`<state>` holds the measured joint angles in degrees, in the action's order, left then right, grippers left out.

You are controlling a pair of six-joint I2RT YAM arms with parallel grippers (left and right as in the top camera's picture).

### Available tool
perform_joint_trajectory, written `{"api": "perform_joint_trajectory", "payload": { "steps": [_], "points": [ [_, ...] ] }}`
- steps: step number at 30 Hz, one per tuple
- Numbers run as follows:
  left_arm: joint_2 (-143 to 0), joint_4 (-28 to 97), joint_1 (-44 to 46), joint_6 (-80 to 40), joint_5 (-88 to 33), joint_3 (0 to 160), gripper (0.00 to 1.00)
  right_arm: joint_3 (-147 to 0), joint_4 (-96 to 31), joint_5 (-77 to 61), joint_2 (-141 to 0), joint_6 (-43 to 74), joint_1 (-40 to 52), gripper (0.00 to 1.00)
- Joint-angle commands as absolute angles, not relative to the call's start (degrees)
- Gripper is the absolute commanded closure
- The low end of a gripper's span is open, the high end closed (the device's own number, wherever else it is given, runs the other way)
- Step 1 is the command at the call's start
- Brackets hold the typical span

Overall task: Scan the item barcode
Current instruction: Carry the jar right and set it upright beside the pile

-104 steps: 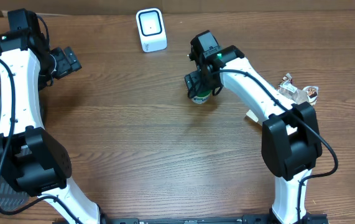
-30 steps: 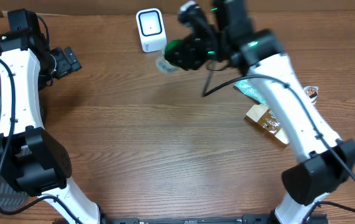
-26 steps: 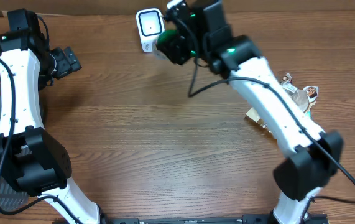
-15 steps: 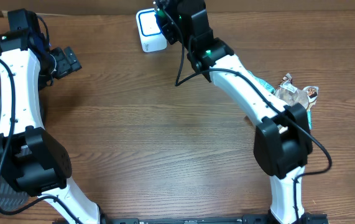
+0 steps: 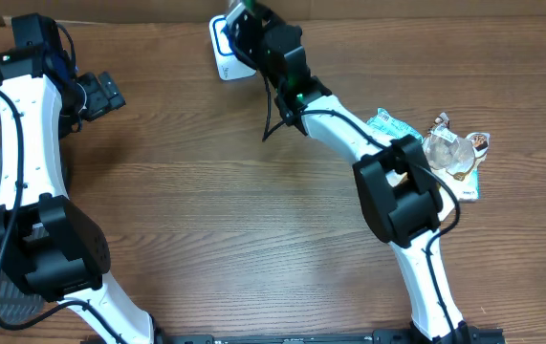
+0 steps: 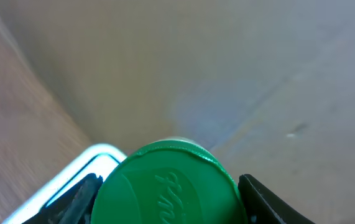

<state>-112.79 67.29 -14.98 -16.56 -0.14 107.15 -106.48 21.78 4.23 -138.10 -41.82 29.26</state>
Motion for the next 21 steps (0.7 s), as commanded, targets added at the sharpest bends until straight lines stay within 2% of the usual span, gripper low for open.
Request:
{"api": "perform_joint_trajectory", "payload": {
  "steps": [1, 6, 21],
  "points": [
    [-113.1, 67.2, -14.5, -16.7, 0.4, 106.9, 0.00, -107.1, 23.1, 3.5, -138.1, -58.1, 29.3, 0.74],
    [-113.1, 67.2, -14.5, -16.7, 0.4, 106.9, 0.01, -107.1, 24.2, 2.2, -138.1, -65.1, 29.7, 0.73],
    [-113.1, 67.2, -14.5, -16.7, 0.4, 106.9, 0.01, -107.1, 24.2, 1.0, -138.4, -64.5, 30.6, 0.74]
  ]
}}
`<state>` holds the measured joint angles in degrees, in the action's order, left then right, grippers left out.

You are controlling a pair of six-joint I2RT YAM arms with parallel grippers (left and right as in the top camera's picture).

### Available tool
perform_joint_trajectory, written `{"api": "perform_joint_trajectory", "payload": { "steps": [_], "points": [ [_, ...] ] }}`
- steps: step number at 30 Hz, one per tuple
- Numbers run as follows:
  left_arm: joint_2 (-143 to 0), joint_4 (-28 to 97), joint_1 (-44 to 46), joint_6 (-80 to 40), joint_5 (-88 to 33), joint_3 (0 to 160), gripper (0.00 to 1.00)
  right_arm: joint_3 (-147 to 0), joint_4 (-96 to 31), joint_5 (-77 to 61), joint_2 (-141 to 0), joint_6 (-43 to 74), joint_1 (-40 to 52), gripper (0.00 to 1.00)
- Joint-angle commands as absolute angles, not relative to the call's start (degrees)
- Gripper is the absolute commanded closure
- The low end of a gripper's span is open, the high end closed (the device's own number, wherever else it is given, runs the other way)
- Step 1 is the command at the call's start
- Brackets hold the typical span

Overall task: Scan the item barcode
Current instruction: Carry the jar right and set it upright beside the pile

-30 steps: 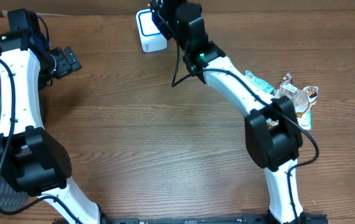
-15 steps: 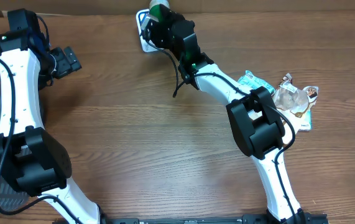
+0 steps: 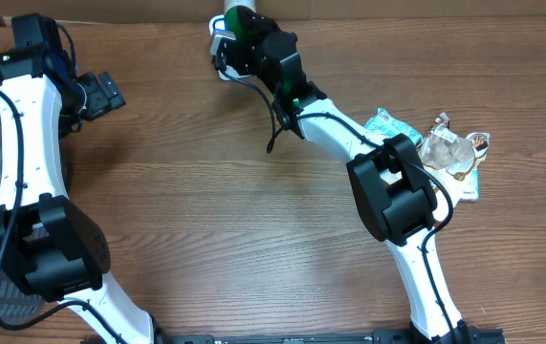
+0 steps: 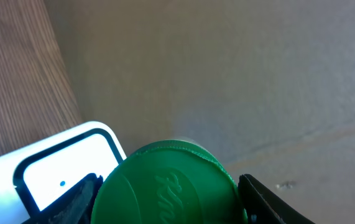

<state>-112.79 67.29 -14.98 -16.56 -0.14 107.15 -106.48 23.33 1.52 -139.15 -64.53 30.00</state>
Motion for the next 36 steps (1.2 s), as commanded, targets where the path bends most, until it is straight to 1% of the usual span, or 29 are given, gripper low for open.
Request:
{"api": "perform_joint_trajectory", "payload": {
  "steps": [1, 3, 9, 12, 15, 20, 23, 29, 31, 36],
  "points": [
    [-113.1, 67.2, -14.5, -16.7, 0.4, 106.9, 0.01, -107.1, 23.8, 0.4, -138.4, -64.3, 30.7, 0.74],
    [-113.1, 67.2, -14.5, -16.7, 0.4, 106.9, 0.00, -107.1, 24.1, -0.3, -138.3, -62.5, 30.8, 0.74],
    [-113.1, 67.2, -14.5, -16.7, 0.4, 106.9, 0.01, -107.1, 27.6, -0.3, -136.2, -52.2, 30.9, 0.72],
    [-113.1, 67.2, -14.5, -16.7, 0.4, 106.9, 0.00, -107.1, 25.3, -0.1, -133.2, -46.6, 30.9, 0.70],
    [-113.1, 67.2, -14.5, -16.7, 0.4, 106.9, 0.00, -107.1, 19.6, -0.1, -129.4, -40.5, 30.9, 0.70],
    [-113.1, 67.2, -14.5, -16.7, 0.4, 106.9, 0.00, -107.1, 4.1, -0.4, -121.1, -29.7, 30.8, 0.69],
    [-113.1, 67.2, -14.5, -16.7, 0.4, 106.9, 0.00, -107.1, -8.3, -1.0, -115.1, -22.3, 30.5, 0.69],
    [-113.1, 67.2, -14.5, -16.7, 0.4, 106.9, 0.00, -107.1, -35.8, -2.7, -105.6, -11.8, 29.4, 0.69],
    [-113.1, 67.2, -14.5, -16.7, 0.4, 106.9, 0.00, -107.1, -45.5, -2.7, -104.3, -9.1, 28.8, 0.66],
    [-113.1, 67.2, -14.5, -16.7, 0.4, 106.9, 0.01, -107.0, -65.9, -2.7, -105.7, -5.3, 27.4, 0.66]
  ]
}}
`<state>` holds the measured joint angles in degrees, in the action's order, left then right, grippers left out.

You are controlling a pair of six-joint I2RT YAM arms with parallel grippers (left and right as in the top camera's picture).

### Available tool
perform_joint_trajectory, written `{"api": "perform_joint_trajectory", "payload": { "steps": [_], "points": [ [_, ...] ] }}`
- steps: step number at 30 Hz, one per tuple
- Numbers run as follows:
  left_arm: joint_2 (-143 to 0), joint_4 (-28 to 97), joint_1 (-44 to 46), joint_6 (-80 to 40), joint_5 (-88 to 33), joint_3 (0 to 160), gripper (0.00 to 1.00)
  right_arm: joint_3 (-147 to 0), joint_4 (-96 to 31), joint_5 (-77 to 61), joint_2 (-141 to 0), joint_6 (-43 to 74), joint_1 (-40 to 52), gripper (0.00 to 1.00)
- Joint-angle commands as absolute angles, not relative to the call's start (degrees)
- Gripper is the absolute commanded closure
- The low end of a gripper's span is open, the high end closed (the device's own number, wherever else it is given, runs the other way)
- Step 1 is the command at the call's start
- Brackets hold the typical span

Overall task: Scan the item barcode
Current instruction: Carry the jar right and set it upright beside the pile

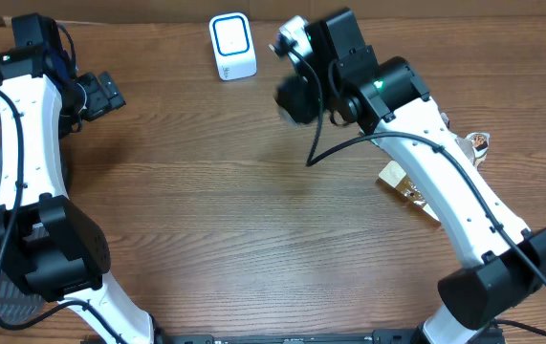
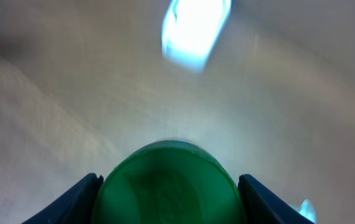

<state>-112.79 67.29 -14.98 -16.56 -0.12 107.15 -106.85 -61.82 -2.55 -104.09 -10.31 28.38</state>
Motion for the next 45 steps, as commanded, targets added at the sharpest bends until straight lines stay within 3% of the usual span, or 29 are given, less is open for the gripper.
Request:
{"api": "perform_joint_trajectory", "payload": {
  "steps": [1, 4, 10, 17, 30, 32, 40, 41, 42, 45],
  "points": [
    [-113.1, 67.2, -14.5, -16.7, 0.4, 106.9, 0.00, -106.7, -68.4, -2.7, -106.2, -5.1, 27.2, 0.66],
    [-113.1, 67.2, -14.5, -16.7, 0.4, 106.9, 0.00, -103.5, -71.4, -2.7, -107.5, -4.5, 26.3, 0.64],
    [-113.1, 67.2, -14.5, -16.7, 0.4, 106.9, 0.01, -91.4, -65.0, -2.7, -107.5, -4.4, 21.8, 0.62],
    [-113.1, 67.2, -14.5, -16.7, 0.4, 106.9, 0.01, -83.8, -59.7, -2.2, -107.5, -4.5, 13.6, 0.71],
    [-113.1, 67.2, -14.5, -16.7, 0.4, 106.9, 0.01, -83.6, -57.8, -1.0, -107.5, -4.5, 8.9, 0.59],
    [-113.1, 67.2, -14.5, -16.7, 0.4, 106.9, 0.00, -83.6, -58.5, -0.9, -107.5, -4.5, 8.9, 0.55],
    [-113.1, 67.2, -14.5, -16.7, 0.4, 106.9, 0.00, -86.1, -62.4, -0.1, -107.0, -4.2, 8.9, 0.19],
    [-113.1, 67.2, -14.5, -16.7, 0.4, 106.9, 0.00, -87.0, -63.2, -0.1, -106.7, -4.2, 8.9, 0.13],
    [-113.1, 67.2, -14.5, -16.7, 0.4, 106.9, 0.00, -88.1, -63.9, -0.1, -106.4, -4.2, 8.9, 0.00],
    [-113.1, 67.2, -14.5, -16.7, 0.4, 106.9, 0.00, -91.7, -65.9, -0.1, -104.7, -4.2, 8.9, 0.00]
  ]
}}
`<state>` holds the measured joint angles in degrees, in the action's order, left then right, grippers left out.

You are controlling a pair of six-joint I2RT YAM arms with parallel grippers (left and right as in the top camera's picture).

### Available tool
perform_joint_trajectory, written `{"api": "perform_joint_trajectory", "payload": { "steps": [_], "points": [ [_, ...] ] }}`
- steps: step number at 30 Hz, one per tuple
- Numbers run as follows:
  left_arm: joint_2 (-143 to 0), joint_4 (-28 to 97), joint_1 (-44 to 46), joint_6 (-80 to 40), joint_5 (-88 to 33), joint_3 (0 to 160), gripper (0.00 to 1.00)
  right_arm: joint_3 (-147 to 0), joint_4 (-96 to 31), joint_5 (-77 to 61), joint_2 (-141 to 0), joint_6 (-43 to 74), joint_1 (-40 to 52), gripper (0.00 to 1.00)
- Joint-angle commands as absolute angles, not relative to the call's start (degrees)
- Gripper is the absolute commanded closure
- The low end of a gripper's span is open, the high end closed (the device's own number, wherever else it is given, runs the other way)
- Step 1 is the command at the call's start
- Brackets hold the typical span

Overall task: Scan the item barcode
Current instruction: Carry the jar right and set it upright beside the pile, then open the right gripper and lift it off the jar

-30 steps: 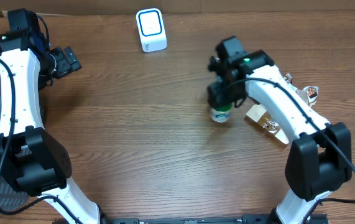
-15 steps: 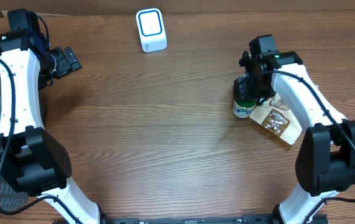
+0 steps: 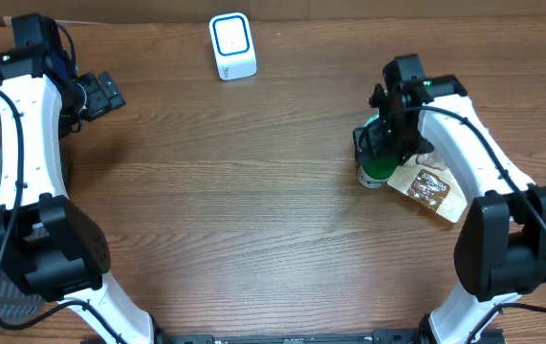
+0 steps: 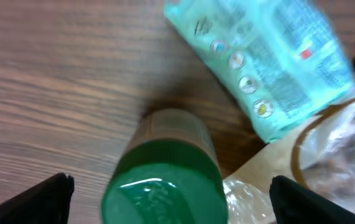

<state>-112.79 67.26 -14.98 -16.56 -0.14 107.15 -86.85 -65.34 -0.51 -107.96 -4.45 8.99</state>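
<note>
The item is a small bottle with a green cap [image 3: 376, 173] and a tan label, standing upright on the wooden table at the right. Seen from above in the right wrist view, the bottle [image 4: 165, 180] sits between the wide-spread black fingers [image 4: 53, 196]. My right gripper [image 3: 381, 153] hovers just over it, open, with neither finger touching it. The white barcode scanner [image 3: 232, 46], with its blue-rimmed window, stands at the far edge of the table. My left gripper [image 3: 108, 96] is far off at the upper left, holding nothing that I can see.
Beside the bottle lie a light-blue packet [image 4: 270, 62], a clear crinkly bag [image 4: 339, 155] and a brown pouch [image 3: 432, 188]. A grey basket sits at the table's left edge.
My right gripper was shut on the bottle in the air to the right of the scanner. The bottle now stands on the table by the packets and the jaws have opened. The left arm has not moved.
My right gripper held the bottle up against the scanner at the far edge, and it was still there at the following moment, turned a little. Then it had carried the bottle away to the right. Now the bottle stands released among the packets.
</note>
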Motion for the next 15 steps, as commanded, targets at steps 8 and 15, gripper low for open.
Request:
{"api": "perform_joint_trajectory", "payload": {
  "steps": [8, 15],
  "points": [
    [-113.1, 67.2, -14.5, -16.7, 0.4, 106.9, 0.00, -102.2, -75.5, -1.7, -95.3, -2.7, 9.9, 0.00],
    [-113.1, 67.2, -14.5, -16.7, 0.4, 106.9, 0.00, -109.7, -84.6, -5.4, -81.1, 2.3, 10.5, 0.00]
  ]
}}
